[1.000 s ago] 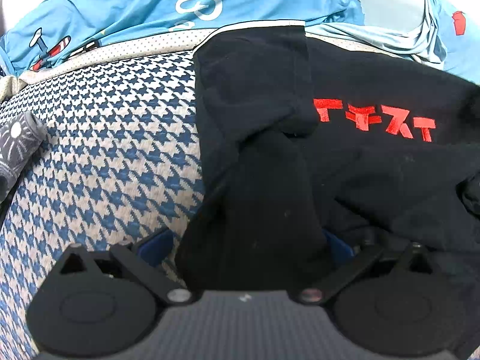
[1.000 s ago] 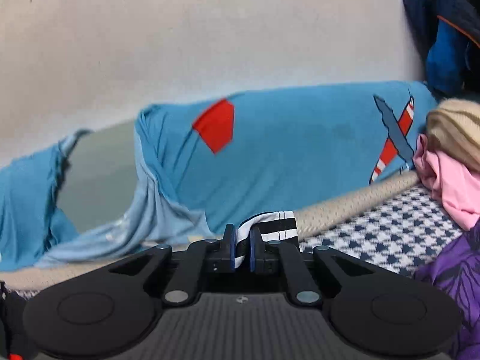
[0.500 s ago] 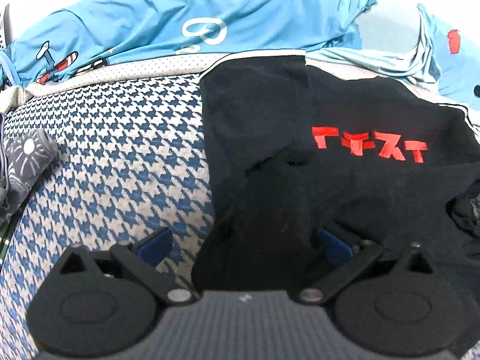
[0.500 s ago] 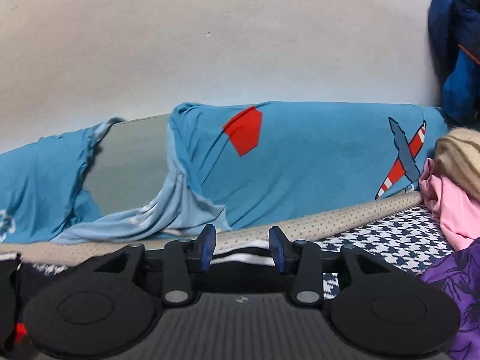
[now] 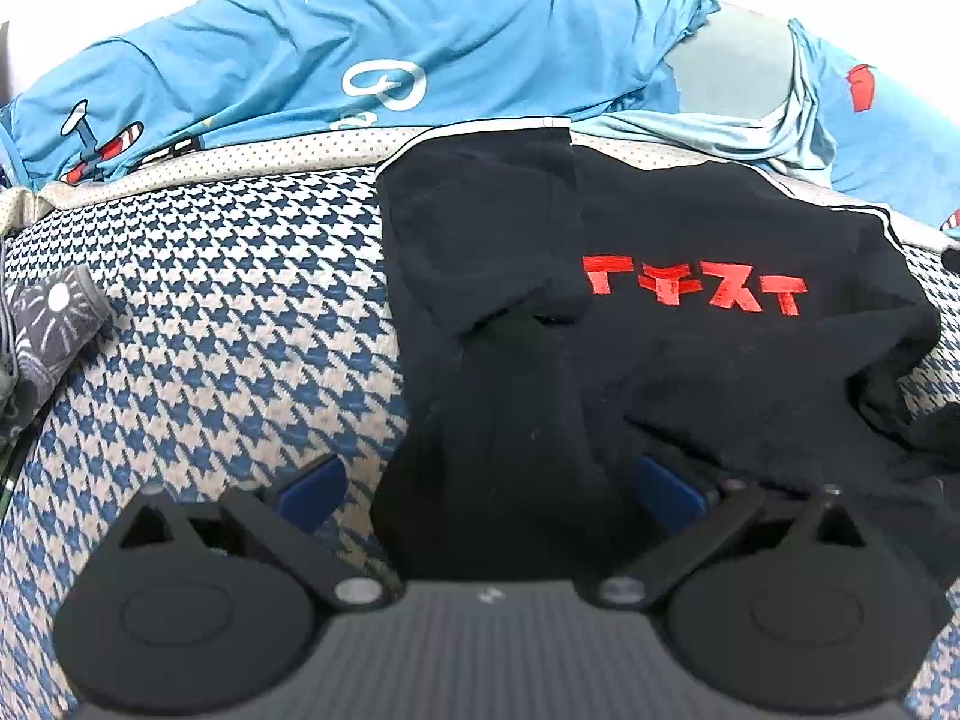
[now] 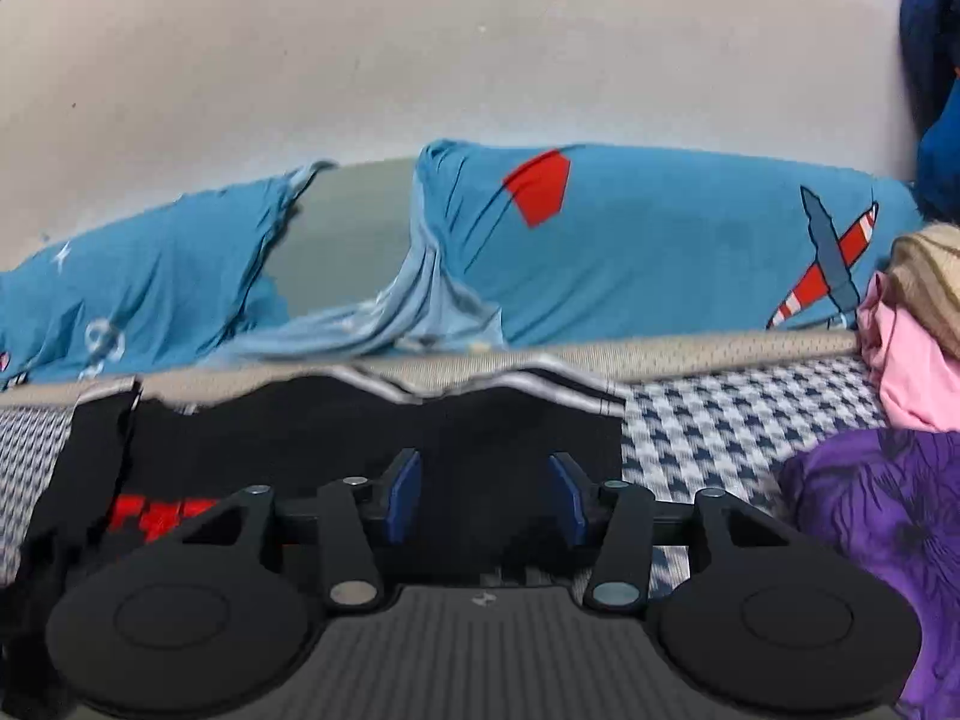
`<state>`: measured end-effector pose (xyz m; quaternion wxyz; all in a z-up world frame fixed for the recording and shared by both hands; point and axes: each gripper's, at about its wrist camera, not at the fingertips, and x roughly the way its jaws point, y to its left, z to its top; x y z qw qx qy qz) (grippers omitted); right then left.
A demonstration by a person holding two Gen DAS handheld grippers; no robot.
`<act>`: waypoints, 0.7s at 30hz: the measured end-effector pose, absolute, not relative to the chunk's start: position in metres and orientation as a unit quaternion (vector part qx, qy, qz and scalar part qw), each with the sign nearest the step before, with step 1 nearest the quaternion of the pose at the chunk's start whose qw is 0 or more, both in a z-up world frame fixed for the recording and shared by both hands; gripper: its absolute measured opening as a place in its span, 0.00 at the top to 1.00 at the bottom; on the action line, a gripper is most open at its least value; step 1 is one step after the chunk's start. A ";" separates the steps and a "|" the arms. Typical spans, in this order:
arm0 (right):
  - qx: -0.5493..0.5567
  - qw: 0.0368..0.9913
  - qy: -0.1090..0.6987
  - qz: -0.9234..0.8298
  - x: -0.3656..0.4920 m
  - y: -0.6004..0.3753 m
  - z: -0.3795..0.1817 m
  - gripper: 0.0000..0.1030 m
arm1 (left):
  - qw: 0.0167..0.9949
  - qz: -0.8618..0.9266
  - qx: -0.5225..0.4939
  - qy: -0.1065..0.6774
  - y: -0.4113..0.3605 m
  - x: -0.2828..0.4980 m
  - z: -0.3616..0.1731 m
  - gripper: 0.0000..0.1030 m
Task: Fold clothes
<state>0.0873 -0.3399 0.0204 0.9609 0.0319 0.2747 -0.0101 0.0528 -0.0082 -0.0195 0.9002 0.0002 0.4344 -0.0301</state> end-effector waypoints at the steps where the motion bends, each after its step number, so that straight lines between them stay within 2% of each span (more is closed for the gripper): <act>1: 0.032 0.959 0.282 -0.008 0.082 -0.341 0.020 0.55 | 0.900 -0.034 -0.002 0.434 -0.008 0.050 -0.019 0.00; 7: 0.038 0.948 0.314 -0.014 0.053 -0.351 0.017 0.54 | 0.904 -0.058 -0.001 0.424 -0.008 0.025 -0.016 0.00; 21: 0.146 0.910 0.387 -0.021 0.002 -0.378 0.000 0.54 | 0.907 -0.147 0.024 0.393 -0.031 -0.038 -0.008 0.00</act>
